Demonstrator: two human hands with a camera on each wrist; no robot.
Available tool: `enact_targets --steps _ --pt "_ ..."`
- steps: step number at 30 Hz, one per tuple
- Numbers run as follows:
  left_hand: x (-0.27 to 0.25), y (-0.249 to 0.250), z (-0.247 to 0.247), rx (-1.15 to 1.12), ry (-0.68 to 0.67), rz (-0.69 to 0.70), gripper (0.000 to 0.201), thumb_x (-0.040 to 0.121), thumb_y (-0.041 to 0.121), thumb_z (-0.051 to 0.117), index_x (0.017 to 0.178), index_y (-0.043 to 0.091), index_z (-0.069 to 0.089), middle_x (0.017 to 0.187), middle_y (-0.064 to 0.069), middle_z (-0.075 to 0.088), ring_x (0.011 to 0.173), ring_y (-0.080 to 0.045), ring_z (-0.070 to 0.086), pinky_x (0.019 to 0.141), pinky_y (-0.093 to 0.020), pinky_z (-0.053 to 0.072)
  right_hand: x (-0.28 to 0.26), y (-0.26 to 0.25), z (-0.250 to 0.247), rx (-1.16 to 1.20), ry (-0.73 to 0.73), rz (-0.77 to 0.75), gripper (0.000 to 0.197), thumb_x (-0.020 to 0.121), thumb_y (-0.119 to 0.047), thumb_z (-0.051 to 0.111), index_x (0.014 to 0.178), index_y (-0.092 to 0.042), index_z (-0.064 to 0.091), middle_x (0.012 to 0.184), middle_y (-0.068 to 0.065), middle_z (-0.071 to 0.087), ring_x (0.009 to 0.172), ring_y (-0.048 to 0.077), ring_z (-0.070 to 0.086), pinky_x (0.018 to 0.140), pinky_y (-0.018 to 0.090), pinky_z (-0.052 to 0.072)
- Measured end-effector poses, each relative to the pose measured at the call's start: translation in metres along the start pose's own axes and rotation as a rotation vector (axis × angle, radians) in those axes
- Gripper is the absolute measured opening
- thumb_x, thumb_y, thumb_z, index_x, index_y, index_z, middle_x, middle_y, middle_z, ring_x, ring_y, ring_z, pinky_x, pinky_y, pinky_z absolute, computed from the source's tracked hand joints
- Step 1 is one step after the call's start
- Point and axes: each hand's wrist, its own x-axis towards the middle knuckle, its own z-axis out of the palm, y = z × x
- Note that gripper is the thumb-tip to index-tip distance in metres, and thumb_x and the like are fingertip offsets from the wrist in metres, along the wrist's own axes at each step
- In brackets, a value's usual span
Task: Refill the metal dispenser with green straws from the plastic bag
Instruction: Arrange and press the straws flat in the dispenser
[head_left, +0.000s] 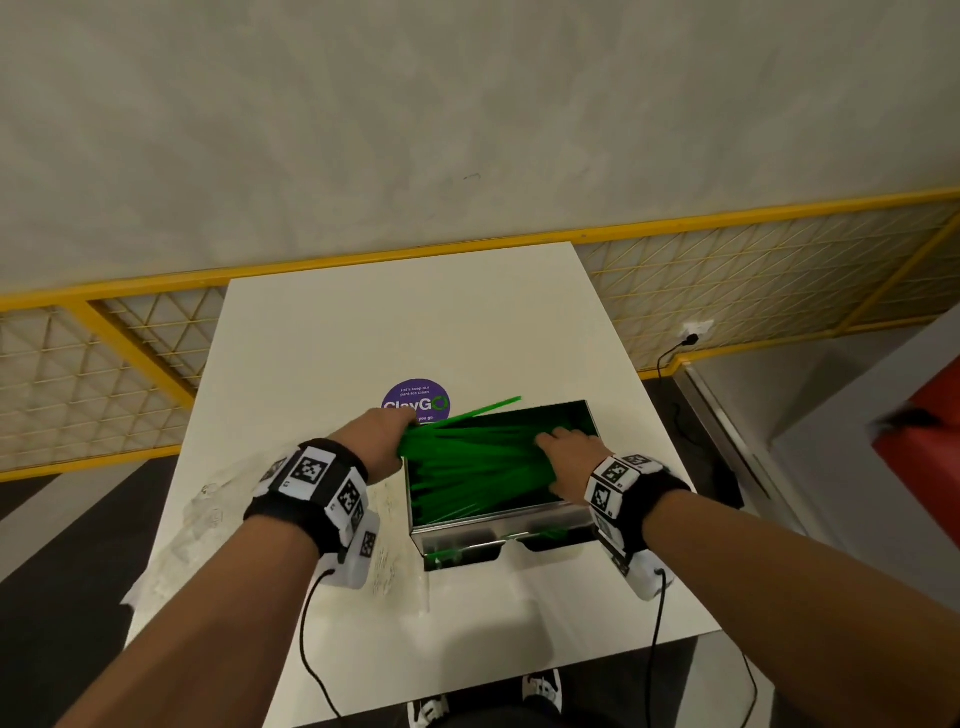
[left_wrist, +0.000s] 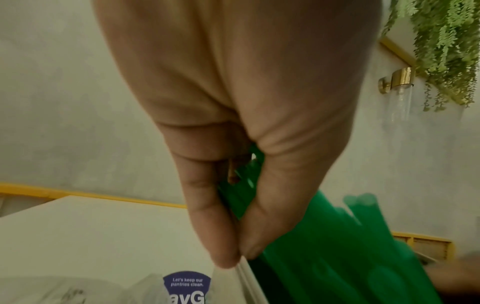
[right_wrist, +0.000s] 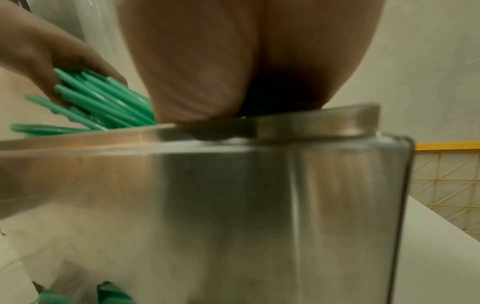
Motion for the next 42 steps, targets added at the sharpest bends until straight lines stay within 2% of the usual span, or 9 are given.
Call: enact_targets --steps 9,13,19,25,28,31,34,37,42 --pt "-0.006 -0.02 0.026 -0.236 0.017 -0.006 0.069 0.072 0.008 0.072 0.132 0.02 0.039 0.126 -0.006 0.044 0.099 -0.019 0.049 0.084 -0.026 0.043 -0.013 0.004 -0.007 0.112 0.046 -0.078 0.068 0.081 -0.017 0.066 0.14 -0.018 0.032 0.133 0.01 0.042 0.119 0.029 0.046 0.098 0.042 0.045" --pt "-0.015 -0.037 0.024 -0.462 0.037 -0.018 0.083 0.073 0.013 0.075 0.14 0.032 0.031 0.125 0.004 0.04 0.107 -0.019 0.051 0.084 -0.027 0.044 -0.013 0.002 0.004 0.16 0.049 -0.078 0.068 0.086 -0.02 0.063 0.144 -0.022 0.028 0.139 0.007 0.038 0.123 0.027 0.045 0.101 0.042 0.042" --pt "-0.02 -0.055 0.019 -0.954 0.228 -0.079 0.027 0.09 0.029 0.054 0.116 0.037 0.055 0.118 0.007 0.058 0.094 -0.014 0.064 0.075 -0.03 0.047 -0.019 0.0 0.006 0.347 0.174 -0.181 0.07 0.092 -0.028 0.054 0.15 -0.031 0.015 0.155 -0.002 0.019 0.139 0.023 0.029 0.115 0.046 0.026" --pt "0.023 -0.085 0.012 -0.755 0.382 -0.298 0.022 0.096 0.029 0.05 0.109 0.016 0.061 0.109 -0.012 0.065 0.086 -0.028 0.065 0.073 -0.03 0.046 -0.01 -0.016 0.014 0.163 -0.011 -0.145 0.065 0.095 -0.058 0.029 0.149 -0.039 -0.004 0.16 -0.011 -0.003 0.147 0.022 0.01 0.117 0.044 0.011" --pt "0.067 -0.124 -0.017 -0.551 0.252 -0.411 0.032 0.093 0.03 0.054 0.12 0.013 0.057 0.119 -0.014 0.061 0.107 -0.032 0.058 0.09 -0.034 0.044 -0.004 -0.015 0.021 0.18 -0.01 -0.148 0.091 0.07 -0.084 0.0 0.149 -0.039 0.001 0.159 -0.015 -0.004 0.146 0.017 0.012 0.118 0.039 0.013" --pt "0.114 -0.155 -0.042 -0.441 0.146 -0.445 0.038 0.094 0.032 0.053 0.127 0.014 0.055 0.135 -0.013 0.051 0.119 -0.033 0.052 0.096 -0.037 0.045 -0.001 -0.011 0.022 0.22 -0.016 -0.136 0.112 0.046 -0.09 -0.02 0.147 -0.044 -0.005 0.158 -0.021 -0.003 0.145 0.011 0.013 0.118 0.037 0.017" --pt "0.158 -0.174 -0.041 -0.354 0.061 -0.423 0.036 0.095 0.027 0.052 0.129 0.014 0.055 0.143 -0.01 0.044 0.128 -0.031 0.045 0.104 -0.038 0.04 -0.001 -0.011 0.026 0.247 0.028 -0.136 0.094 0.057 -0.091 -0.013 0.141 -0.049 -0.015 0.155 -0.017 0.02 0.138 0.012 0.034 0.109 0.039 0.035" --pt "0.189 -0.183 -0.014 -0.259 -0.045 -0.369 0.034 0.095 0.019 0.051 0.129 0.016 0.057 0.143 -0.008 0.046 0.13 -0.027 0.044 0.107 -0.031 0.033 0.003 -0.013 0.026 0.241 0.128 -0.041 0.07 0.087 -0.073 0.007 0.148 -0.04 0.006 0.117 -0.012 0.067 0.092 0.008 0.07 0.066 0.027 0.057" --pt "0.211 -0.189 0.033 -0.102 -0.085 -0.391 0.035 0.095 0.021 0.045 0.129 0.02 0.056 0.136 -0.013 0.044 0.122 -0.035 0.049 0.104 -0.038 0.041 0.004 -0.022 0.029 0.236 0.134 -0.038 0.068 0.087 -0.072 0.01 0.147 -0.04 0.012 0.114 -0.01 0.068 0.089 0.011 0.071 0.062 0.026 0.057"
